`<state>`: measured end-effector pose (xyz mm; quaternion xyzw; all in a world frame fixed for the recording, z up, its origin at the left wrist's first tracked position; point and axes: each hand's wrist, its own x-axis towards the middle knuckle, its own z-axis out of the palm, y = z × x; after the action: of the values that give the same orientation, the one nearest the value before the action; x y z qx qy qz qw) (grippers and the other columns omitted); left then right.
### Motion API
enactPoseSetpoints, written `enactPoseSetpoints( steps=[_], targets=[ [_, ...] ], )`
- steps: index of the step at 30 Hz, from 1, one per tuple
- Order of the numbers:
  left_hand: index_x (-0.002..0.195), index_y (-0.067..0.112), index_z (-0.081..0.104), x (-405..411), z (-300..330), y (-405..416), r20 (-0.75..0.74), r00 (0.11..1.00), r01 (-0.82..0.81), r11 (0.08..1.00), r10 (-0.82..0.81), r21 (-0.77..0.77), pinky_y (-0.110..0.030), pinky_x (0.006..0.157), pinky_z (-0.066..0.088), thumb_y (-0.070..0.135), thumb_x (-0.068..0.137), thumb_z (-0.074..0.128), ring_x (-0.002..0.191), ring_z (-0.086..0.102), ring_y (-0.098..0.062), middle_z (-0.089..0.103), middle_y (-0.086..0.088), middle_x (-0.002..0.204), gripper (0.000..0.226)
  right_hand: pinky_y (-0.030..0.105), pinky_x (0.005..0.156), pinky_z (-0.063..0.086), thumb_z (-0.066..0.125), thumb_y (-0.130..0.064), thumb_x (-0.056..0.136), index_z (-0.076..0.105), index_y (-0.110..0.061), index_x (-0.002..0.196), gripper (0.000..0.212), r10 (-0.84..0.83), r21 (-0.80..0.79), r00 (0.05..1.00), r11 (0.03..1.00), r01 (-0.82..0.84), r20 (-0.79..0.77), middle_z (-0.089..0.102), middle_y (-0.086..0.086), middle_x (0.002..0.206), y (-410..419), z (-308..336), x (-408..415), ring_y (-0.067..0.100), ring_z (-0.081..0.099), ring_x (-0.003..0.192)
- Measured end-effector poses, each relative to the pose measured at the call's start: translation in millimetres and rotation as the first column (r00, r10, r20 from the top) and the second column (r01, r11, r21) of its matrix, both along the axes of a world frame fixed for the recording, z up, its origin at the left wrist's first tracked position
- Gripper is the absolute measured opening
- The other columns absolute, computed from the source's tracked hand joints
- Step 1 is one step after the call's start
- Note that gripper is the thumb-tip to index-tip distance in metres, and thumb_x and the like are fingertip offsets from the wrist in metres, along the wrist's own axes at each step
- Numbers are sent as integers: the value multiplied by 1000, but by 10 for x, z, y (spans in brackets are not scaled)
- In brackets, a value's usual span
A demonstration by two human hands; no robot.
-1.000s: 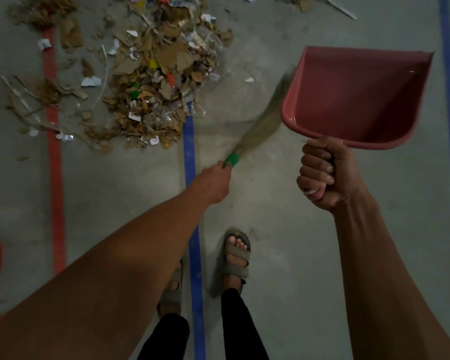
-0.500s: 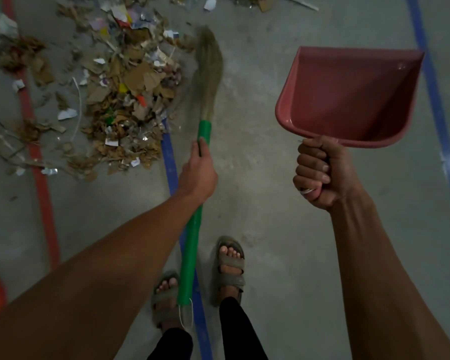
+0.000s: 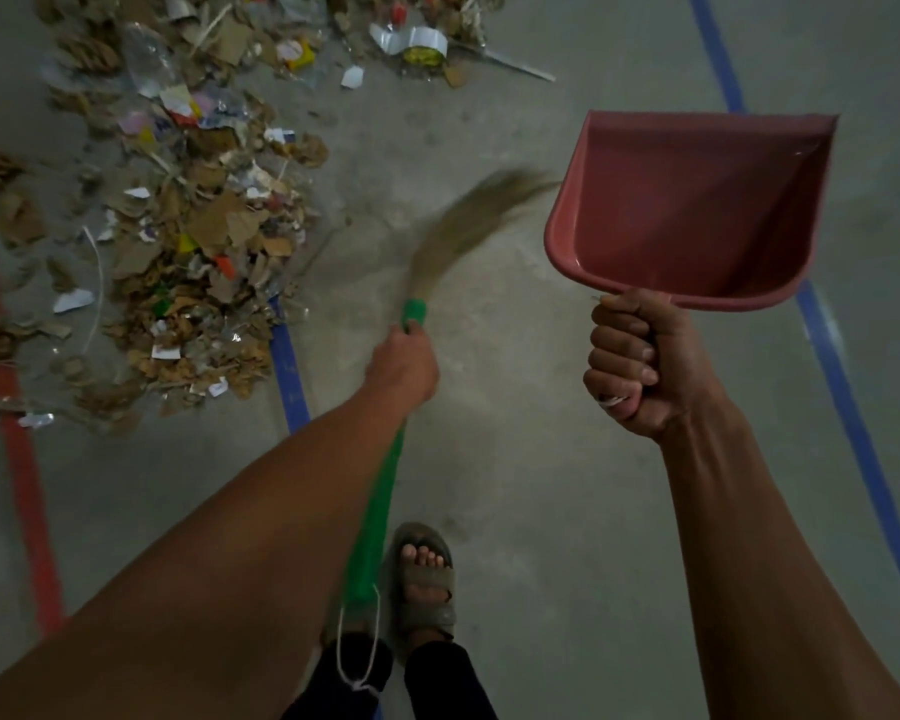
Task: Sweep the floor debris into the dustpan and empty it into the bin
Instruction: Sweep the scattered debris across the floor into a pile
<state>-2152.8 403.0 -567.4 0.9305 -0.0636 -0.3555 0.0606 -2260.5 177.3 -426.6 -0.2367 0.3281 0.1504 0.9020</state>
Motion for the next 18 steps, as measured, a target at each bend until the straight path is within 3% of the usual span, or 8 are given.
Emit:
enactPoseSetpoints(
  steps=[2,5,10,18],
  targets=[
    [151,2,37,296,36,132,27,993,-116,992,115,53,-48,101,49,19,102,49,125,56,-45,50,-23,142,54,19,35,11,47,-21,92,23,-27,61,40,-8,15,1000,1000,8,-6,21,-10,39,-11,-10,27,7,10,32],
    [157,-6,22,621,154,288,128,967,-231,970,220,80,-49,99,49,15,101,53,126,54,-45,41,-28,149,67,19,36,10,44,-21,96,25,-26,60,41,-17,43,1000,999,18,-21,20,-10,40,-21,-28,95,7,9,32],
    [160,-6,12,852,322,187,287,942,-166,985,174,-53,-46,96,49,13,98,57,123,55,-43,25,-24,160,79,19,33,11,45,-20,96,29,-25,58,42,-43,67,998,997,45,-37,21,-10,39,-112,9,376,7,8,33],
    [164,6,7,1396,402,-985,227,928,-235,935,297,-264,-47,98,49,10,100,48,123,56,-44,17,-13,169,76,19,35,10,45,-19,96,27,-25,59,41,-4,76,1000,997,4,-5,21,-9,39,-711,3,1276,5,18,27]
  ],
)
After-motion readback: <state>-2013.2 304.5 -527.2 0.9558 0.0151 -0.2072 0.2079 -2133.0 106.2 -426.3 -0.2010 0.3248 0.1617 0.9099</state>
